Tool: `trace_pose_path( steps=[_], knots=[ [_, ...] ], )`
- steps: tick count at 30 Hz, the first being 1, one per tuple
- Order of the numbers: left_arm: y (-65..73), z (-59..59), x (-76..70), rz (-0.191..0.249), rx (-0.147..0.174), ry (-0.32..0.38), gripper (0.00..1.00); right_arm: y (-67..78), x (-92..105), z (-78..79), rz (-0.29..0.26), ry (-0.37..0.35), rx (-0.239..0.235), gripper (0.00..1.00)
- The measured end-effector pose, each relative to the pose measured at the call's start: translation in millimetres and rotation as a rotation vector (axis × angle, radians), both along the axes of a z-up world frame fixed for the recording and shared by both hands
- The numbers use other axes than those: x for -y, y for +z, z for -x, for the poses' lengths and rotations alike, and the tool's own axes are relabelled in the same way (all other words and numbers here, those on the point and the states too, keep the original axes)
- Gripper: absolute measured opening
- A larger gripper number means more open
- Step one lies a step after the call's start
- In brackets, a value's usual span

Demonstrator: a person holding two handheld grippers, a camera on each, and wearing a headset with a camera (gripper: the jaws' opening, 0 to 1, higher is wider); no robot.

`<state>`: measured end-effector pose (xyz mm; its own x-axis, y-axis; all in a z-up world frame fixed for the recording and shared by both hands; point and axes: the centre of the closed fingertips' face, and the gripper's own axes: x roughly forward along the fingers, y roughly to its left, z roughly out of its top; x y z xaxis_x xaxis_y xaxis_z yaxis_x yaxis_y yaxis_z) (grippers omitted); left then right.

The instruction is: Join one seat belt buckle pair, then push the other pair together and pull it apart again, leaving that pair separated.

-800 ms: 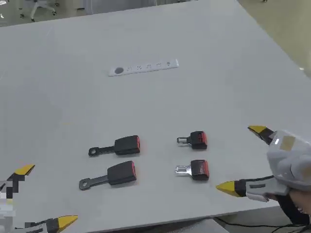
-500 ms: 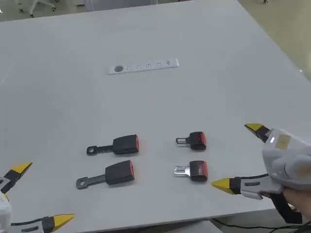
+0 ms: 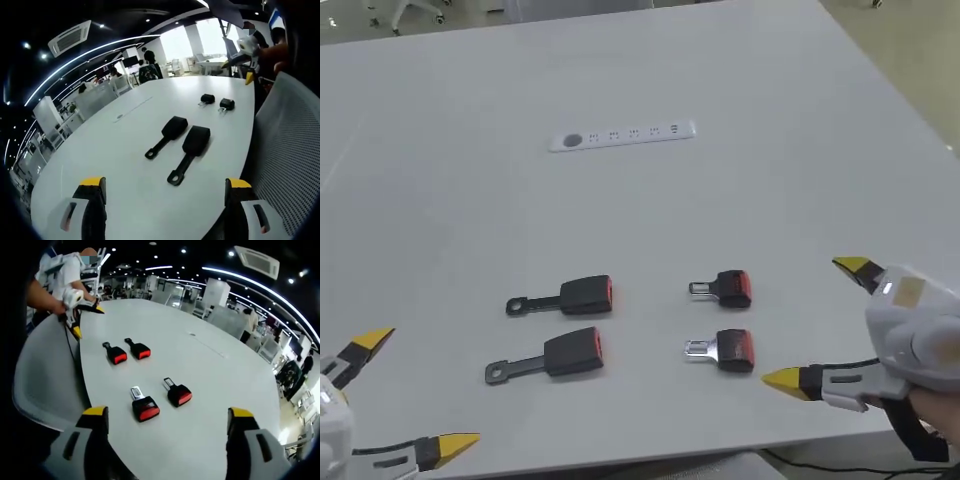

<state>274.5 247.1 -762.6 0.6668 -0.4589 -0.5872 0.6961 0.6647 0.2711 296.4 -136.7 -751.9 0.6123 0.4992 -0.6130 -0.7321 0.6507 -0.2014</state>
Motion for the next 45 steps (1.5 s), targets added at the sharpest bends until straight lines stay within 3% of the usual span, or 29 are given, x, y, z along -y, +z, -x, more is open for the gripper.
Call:
trace_pose_path(
  steps=[9, 18, 21, 26, 29, 32, 36, 45],
  knots=[
    [-1.4, 0.7, 0.7, -0.013, 0.002, -0.009, 1.00, 0.5, 3.6, 1.3, -0.008, -0.015, 0.000, 1.00],
    [-5.5, 2.3, 1.6, -0.010, -0.019, -0.014, 1.00, -0.7, 4.5, 7.7, -0.010, -0.022, -0.018, 1.00],
    [-7.5, 4.5, 4.1, -0.022, -0.028, -0.028, 1.00, -7.1, 3.0, 6.3, -0.002, -0.013, -0.026, 1.00],
    [-9.1, 5.4, 3.8, -0.042, -0.029, -0.030, 1.00, -16.3, -2.6, 6.4, 0.002, 0.015, -0.054, 0.99],
    [-9.3, 4.9, 3.9, -0.031, -0.036, -0.029, 1.00, -23.9, -4.3, 10.6, 0.023, 0.037, -0.116, 0.89],
    [-10.7, 6.3, 6.4, -0.025, -0.046, -0.044, 1.00, -19.8, -8.6, 4.2, 0.020, 0.038, -0.080, 0.95],
    [-15.4, 9.3, 8.3, -0.023, -0.065, -0.063, 1.00, -15.5, -14.2, -0.3, 0.003, 0.021, -0.072, 1.00],
    [-17.1, 3.2, 3.8, -0.019, -0.073, -0.059, 1.00, -14.2, -12.7, -11.6, -0.004, -0.012, -0.048, 1.00]
  ],
)
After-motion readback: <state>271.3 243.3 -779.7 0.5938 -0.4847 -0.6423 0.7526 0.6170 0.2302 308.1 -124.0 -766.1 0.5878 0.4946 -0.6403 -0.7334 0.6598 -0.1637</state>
